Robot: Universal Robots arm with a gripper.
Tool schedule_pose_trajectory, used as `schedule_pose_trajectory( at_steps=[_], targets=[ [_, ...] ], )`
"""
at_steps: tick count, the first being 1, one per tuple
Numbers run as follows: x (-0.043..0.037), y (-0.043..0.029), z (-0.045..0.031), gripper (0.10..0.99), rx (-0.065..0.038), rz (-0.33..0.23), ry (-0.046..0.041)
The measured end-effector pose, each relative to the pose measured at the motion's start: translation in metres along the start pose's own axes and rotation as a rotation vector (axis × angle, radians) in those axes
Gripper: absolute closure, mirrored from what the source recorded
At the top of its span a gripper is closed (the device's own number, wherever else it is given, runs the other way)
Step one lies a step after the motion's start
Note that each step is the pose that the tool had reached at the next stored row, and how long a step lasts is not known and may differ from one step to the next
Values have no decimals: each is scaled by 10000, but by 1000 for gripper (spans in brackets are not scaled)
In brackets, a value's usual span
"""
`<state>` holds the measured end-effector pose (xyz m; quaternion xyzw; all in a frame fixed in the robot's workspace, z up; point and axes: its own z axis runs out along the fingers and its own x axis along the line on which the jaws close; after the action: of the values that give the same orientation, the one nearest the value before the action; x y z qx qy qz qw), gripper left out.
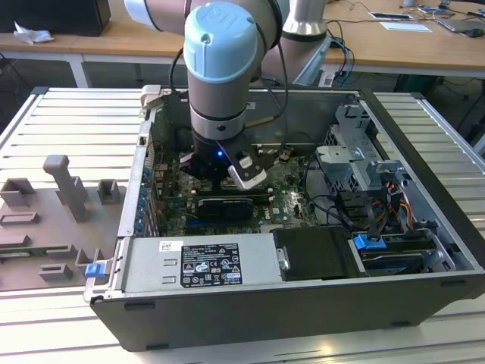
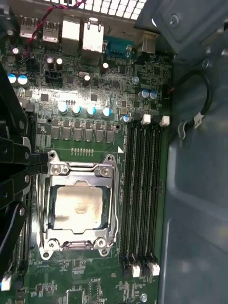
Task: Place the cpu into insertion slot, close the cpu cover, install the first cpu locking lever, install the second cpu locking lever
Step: 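Install the second cpu locking lever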
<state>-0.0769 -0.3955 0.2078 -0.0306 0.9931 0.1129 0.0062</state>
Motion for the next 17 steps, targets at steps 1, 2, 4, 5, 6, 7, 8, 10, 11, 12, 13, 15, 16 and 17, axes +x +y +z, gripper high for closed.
schedule_pose_trajectory(
  at_steps=[1, 2, 4, 5, 6, 7, 8, 10, 11, 12, 13, 15, 16, 17],
  targets=[
    [4, -2, 8, 980, -10, 0, -3],
    [5, -4, 14, 980, -16, -1, -3],
    [6, -8, 32, 980, -59, 0, -6],
    [5, -8, 35, 980, -64, 0, -6],
    [6, -10, 39, 980, -72, 0, -7],
    [6, -10, 42, 980, -78, 0, -7],
    [6, -11, 45, 980, -88, 0, -7],
    [5, -14, 57, 980, -135, 0, -11],
    [5, -15, 64, 980, -159, 0, -12],
    [5, -16, 69, 980, -181, 1, -12],
    [5, -17, 72, 980, -197, 1, -14],
    [5, -19, 80, 980, -229, 1, -16],
    [5, -19, 84, 980, -242, 1, -17],
    [5, -20, 87, 980, -252, 1, -18]
  ],
)
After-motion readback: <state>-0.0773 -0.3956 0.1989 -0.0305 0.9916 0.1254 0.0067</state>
